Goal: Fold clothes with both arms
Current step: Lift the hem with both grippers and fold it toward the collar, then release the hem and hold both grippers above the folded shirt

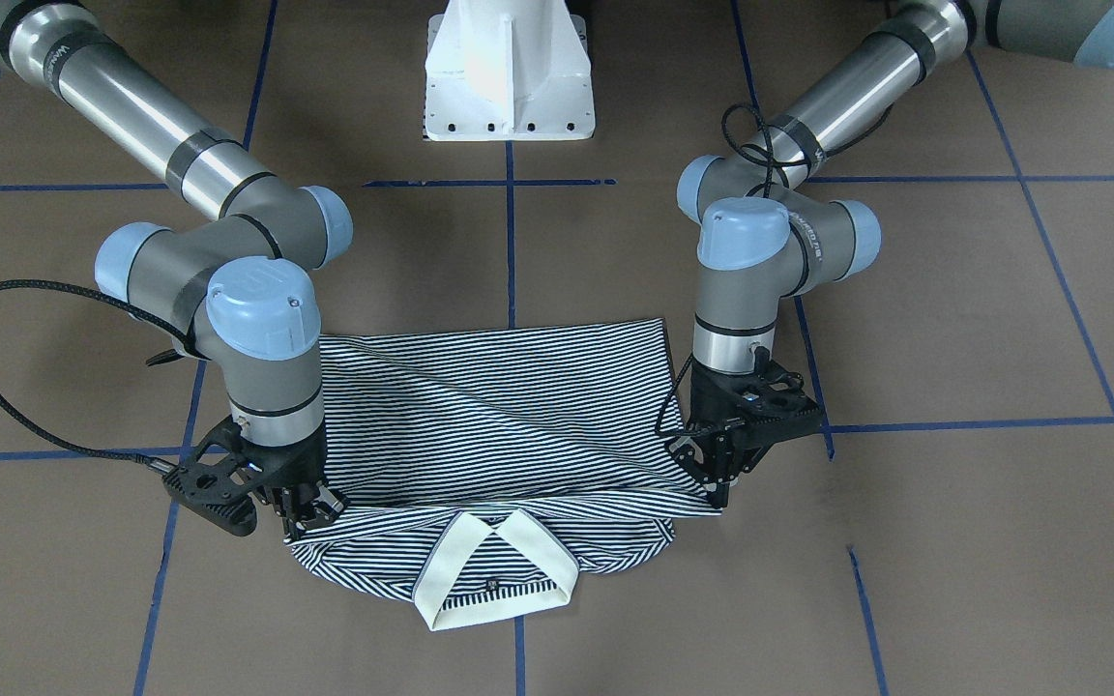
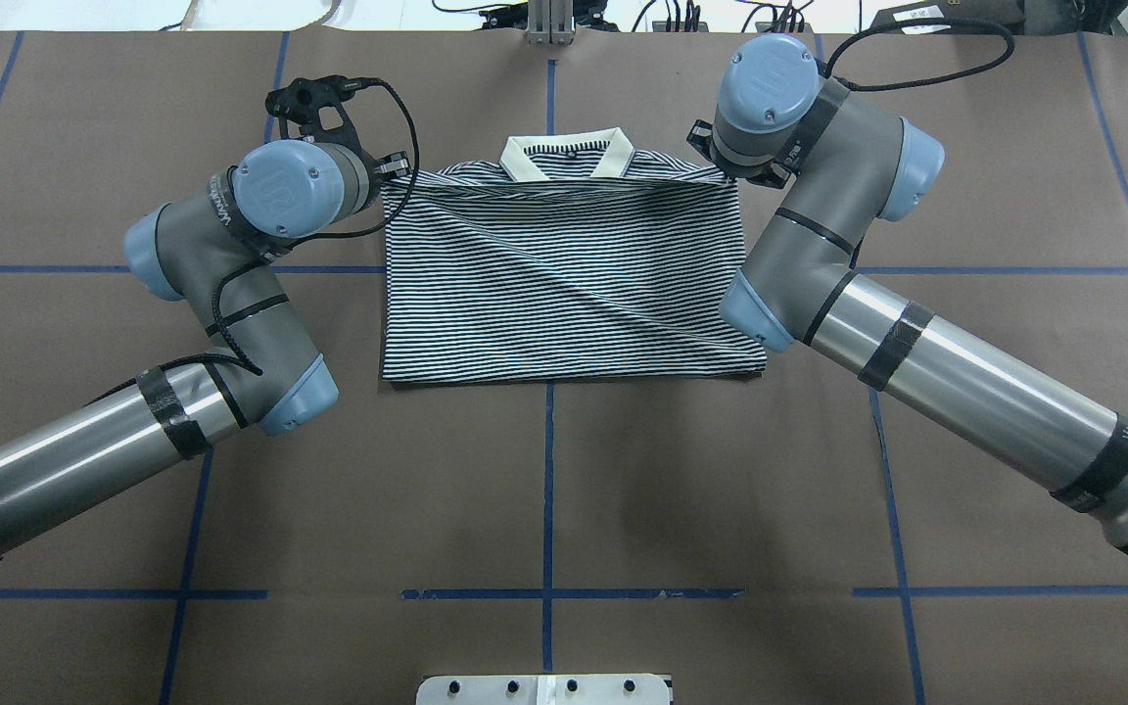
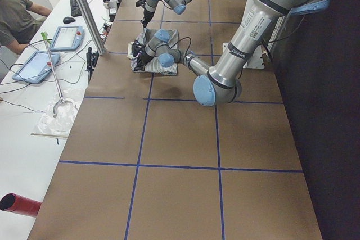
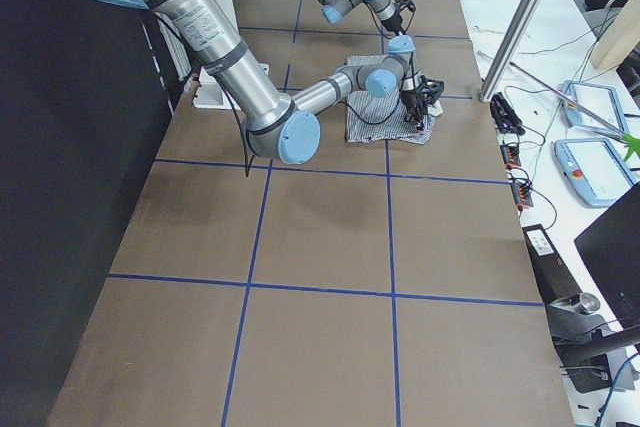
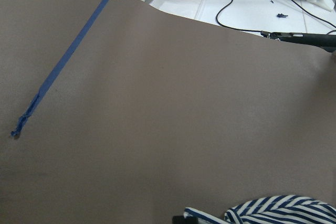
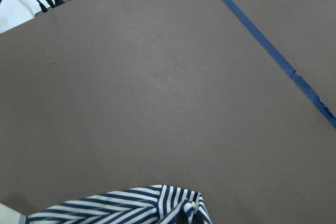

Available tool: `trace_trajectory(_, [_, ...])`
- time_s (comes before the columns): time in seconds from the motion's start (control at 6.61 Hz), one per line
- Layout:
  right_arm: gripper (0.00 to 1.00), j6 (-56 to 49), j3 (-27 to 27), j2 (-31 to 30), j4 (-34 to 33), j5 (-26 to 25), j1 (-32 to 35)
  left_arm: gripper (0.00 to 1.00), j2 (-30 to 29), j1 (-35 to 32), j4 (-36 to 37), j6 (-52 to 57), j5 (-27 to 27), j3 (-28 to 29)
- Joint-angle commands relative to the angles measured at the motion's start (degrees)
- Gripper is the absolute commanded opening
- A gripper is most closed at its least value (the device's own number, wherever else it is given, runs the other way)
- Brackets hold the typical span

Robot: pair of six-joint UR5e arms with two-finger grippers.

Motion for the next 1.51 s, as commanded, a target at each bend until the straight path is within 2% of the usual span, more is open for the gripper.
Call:
trace_trajectory(0.0, [0.00,-0.06,-2.33,0.50,1.31,-0.07,0.23,0.00,-1.17,-0.06,-0.25,-0.06,-0.03,0.31])
trace_trajectory(0.6, [0.00,0.02,-1.74,0.67,2.63,0.01,0.32,0.00,-2.23,0.03,-0.34,0.20,-0.29,1.01])
trace_trajectory(1.06, [0.00,-0.50,12.74,-7.12,2.02,6.15,1.02,0.00,2.40,-0.32,0.63,1.43,-3.97,-10.90])
trace_trajectory(1.36, [0.00,-0.50,15.65,-7.85,2.02,9.76,2.77,0.00,4.97,-0.41,4.46,1.52,-4.07,-17.85])
